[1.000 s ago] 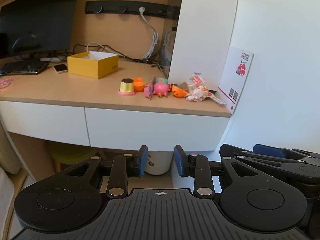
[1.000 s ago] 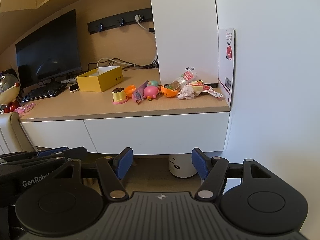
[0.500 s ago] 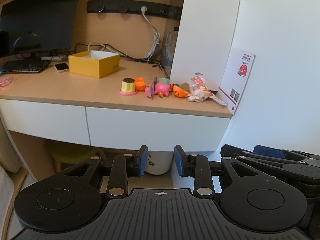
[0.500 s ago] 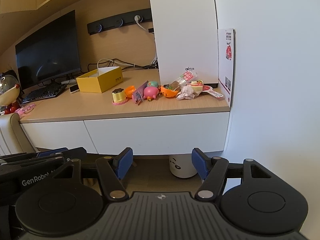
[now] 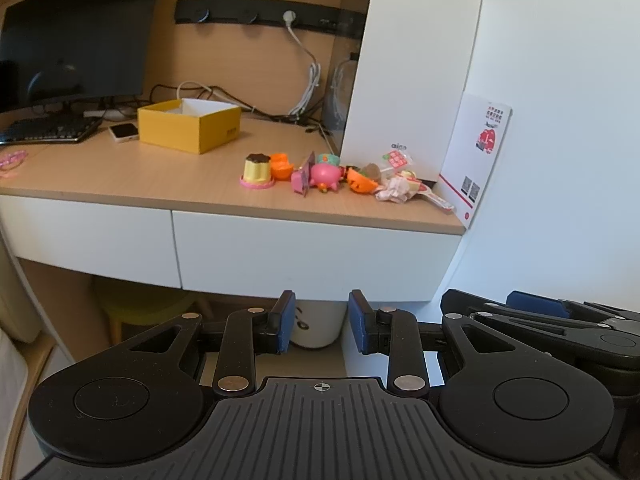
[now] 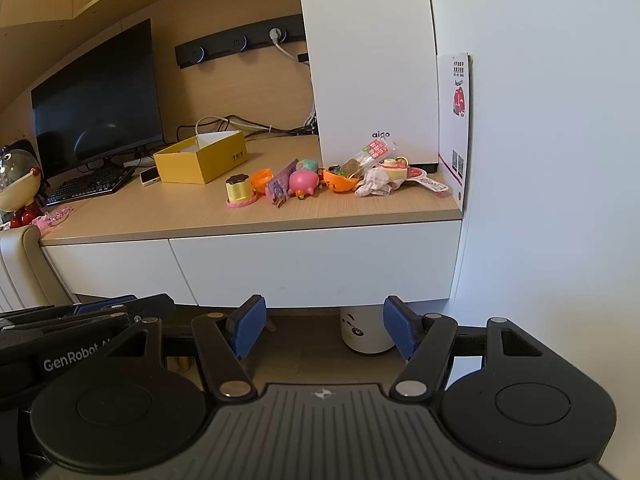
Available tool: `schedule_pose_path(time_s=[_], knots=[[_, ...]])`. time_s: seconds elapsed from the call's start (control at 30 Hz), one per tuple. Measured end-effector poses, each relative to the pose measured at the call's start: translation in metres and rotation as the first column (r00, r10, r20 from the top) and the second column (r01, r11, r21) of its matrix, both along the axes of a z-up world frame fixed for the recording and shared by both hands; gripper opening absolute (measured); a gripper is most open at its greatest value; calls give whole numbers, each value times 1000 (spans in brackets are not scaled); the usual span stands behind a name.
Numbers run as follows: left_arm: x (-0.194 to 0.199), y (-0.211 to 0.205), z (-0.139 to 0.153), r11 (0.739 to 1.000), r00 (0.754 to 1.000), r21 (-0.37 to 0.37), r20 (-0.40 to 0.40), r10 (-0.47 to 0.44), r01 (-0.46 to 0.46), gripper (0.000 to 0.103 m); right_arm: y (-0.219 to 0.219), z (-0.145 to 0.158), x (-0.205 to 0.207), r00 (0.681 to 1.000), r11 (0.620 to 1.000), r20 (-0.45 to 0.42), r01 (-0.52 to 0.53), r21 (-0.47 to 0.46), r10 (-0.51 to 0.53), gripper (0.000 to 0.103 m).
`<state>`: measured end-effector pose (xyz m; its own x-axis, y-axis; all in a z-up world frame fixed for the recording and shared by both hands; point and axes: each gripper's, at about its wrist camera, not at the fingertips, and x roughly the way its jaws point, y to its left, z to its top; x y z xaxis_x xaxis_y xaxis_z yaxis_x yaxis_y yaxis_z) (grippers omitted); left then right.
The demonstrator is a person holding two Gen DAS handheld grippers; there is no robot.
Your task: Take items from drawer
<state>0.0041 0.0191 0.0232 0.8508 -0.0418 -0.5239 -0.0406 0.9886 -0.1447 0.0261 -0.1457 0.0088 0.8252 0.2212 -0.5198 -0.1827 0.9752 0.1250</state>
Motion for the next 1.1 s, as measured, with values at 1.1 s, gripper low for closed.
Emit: schedule_pose_path(time_s=[1.1], knots=[[2, -1, -2, 1000, 1000, -3, -7, 9, -9, 32, -1, -2, 1, 1000, 1000, -4, 4, 0, -4, 66]])
